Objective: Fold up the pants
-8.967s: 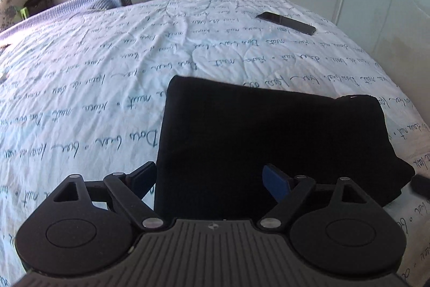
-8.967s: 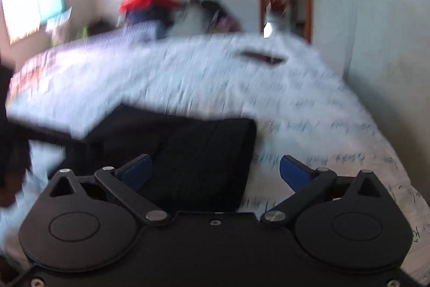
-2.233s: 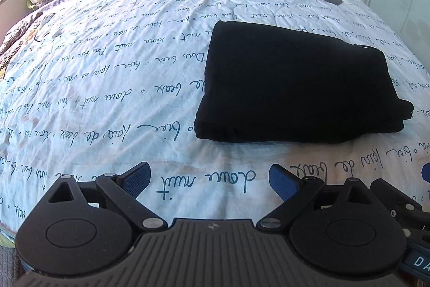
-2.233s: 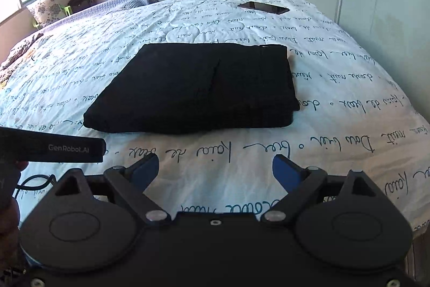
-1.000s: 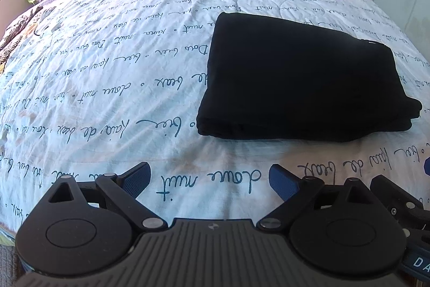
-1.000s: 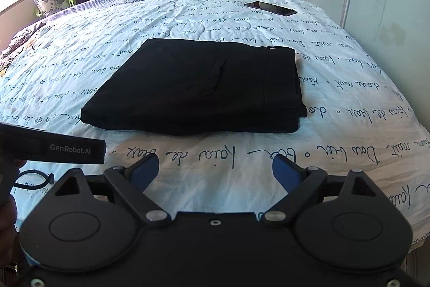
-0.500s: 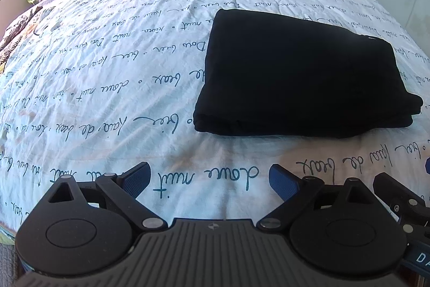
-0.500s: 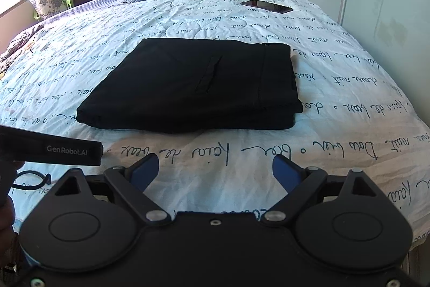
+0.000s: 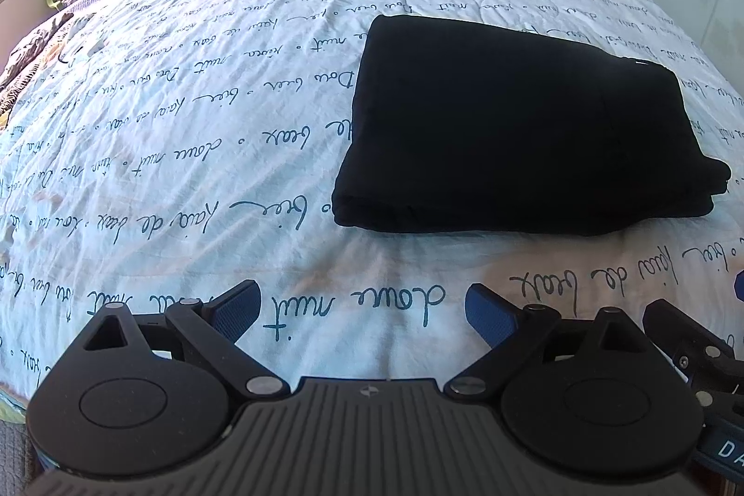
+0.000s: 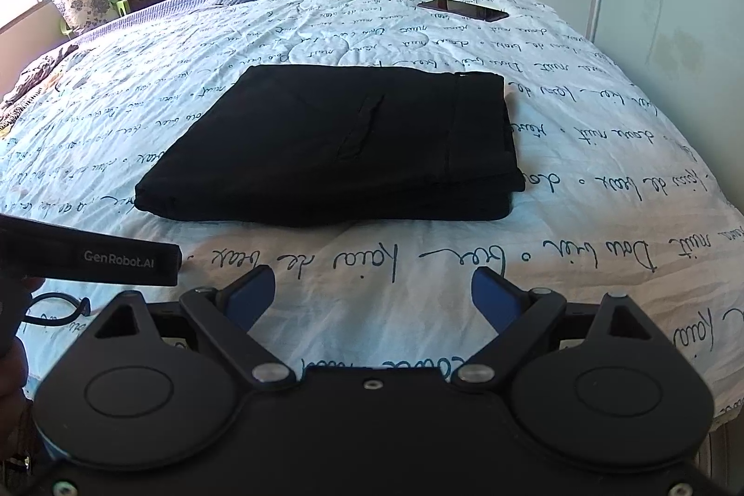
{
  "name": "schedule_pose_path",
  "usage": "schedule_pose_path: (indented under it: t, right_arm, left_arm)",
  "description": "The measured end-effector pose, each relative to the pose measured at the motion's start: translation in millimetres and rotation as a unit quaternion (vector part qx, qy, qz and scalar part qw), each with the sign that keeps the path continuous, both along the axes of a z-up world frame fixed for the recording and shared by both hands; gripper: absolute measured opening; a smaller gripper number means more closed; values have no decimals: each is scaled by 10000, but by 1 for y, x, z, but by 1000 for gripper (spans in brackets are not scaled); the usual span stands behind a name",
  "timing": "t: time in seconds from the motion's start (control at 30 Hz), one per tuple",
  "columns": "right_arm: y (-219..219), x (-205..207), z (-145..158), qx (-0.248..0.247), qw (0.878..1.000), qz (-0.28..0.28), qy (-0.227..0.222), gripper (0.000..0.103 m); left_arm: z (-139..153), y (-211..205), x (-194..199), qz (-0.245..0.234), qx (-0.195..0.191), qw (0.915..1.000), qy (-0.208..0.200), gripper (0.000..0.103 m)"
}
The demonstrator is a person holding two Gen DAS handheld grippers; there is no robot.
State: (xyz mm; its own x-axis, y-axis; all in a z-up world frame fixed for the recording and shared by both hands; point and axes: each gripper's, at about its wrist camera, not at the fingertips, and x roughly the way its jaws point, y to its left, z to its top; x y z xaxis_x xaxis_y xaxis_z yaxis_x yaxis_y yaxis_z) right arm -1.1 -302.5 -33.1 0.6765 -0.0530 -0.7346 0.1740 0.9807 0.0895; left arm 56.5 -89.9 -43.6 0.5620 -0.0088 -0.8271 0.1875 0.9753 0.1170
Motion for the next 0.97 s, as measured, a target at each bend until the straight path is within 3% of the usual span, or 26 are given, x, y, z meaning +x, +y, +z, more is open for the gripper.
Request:
schedule_pose_path:
  t: [0.63,0.77,0.87,0.97]
  right_arm:
    - [1,1,0,-24,10000,29,19,93]
    - [3,2,1,-44,10000,29,27,93]
    - [6,6,1,-20,9999,102,10,93]
    - [16,11,4,5,9984,529,-203,92]
  left_arm:
    - [2,1,-1,2,-52,10000,-8,96]
    - [6,4,-4,15,-102,9997,-203,96]
    - [19,18,-4,232,-270,9982,-488,95]
    - [35,54,7,852,-485,9929,-666,96]
